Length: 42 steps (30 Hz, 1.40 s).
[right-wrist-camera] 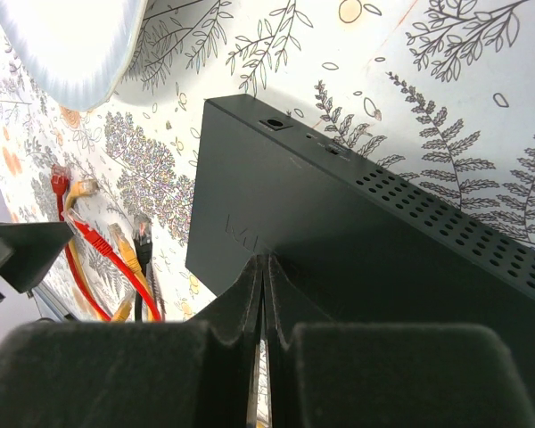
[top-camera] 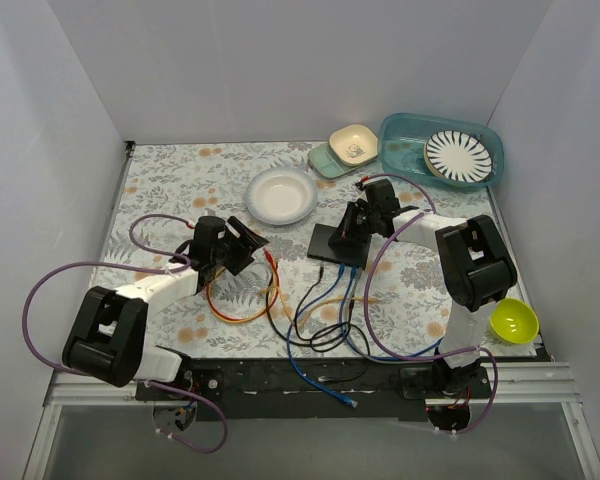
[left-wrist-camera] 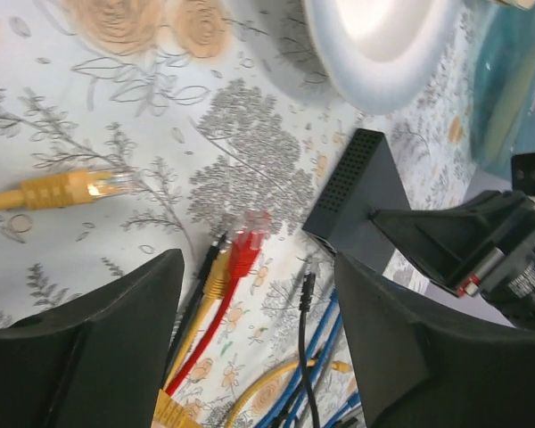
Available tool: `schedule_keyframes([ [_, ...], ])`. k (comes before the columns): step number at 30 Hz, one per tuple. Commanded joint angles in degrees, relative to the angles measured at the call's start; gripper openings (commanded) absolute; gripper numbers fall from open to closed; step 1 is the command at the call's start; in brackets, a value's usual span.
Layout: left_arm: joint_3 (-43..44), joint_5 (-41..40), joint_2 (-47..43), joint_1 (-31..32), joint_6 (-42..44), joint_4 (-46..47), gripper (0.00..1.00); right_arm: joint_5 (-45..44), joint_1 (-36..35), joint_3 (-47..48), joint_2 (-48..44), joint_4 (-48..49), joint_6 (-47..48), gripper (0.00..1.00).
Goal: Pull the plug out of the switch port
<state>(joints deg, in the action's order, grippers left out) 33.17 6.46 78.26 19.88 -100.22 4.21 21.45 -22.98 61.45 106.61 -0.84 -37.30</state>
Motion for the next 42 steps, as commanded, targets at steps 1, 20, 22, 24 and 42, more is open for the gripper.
schedule_keyframes([
  [1, 2.69, 5.91, -0.84, 0.86, 1.53, 4.72, 0.69, -5.72, 0.75, -0.98, 3.08, -7.68, 2.85, 0.06],
  [20, 17.98, 15.60, 27.64, 22.57, -3.13, 22.86, 0.49, -6.25, 1.18, -1.42, 2.47, -8.21, 2.85, 0.06],
  [22, 18.42, 15.43, 29.58, 23.01, -3.22, 23.21, 0.48, -5.98, 1.19, -1.51, 2.55, -8.12, 2.58, 0.06],
  [24, 19.04, 14.90, 30.81, 23.10, -3.31, 22.95, 0.48, -5.98, 1.27, -1.51, 2.55, -8.04, 2.58, 0.06],
  [42, 22.82, 1.72, 35.38, 23.80, 1.52, 14.69, 0.47, -5.63, 1.54, -2.65, 2.90, -7.33, 2.49, 0.06],
])
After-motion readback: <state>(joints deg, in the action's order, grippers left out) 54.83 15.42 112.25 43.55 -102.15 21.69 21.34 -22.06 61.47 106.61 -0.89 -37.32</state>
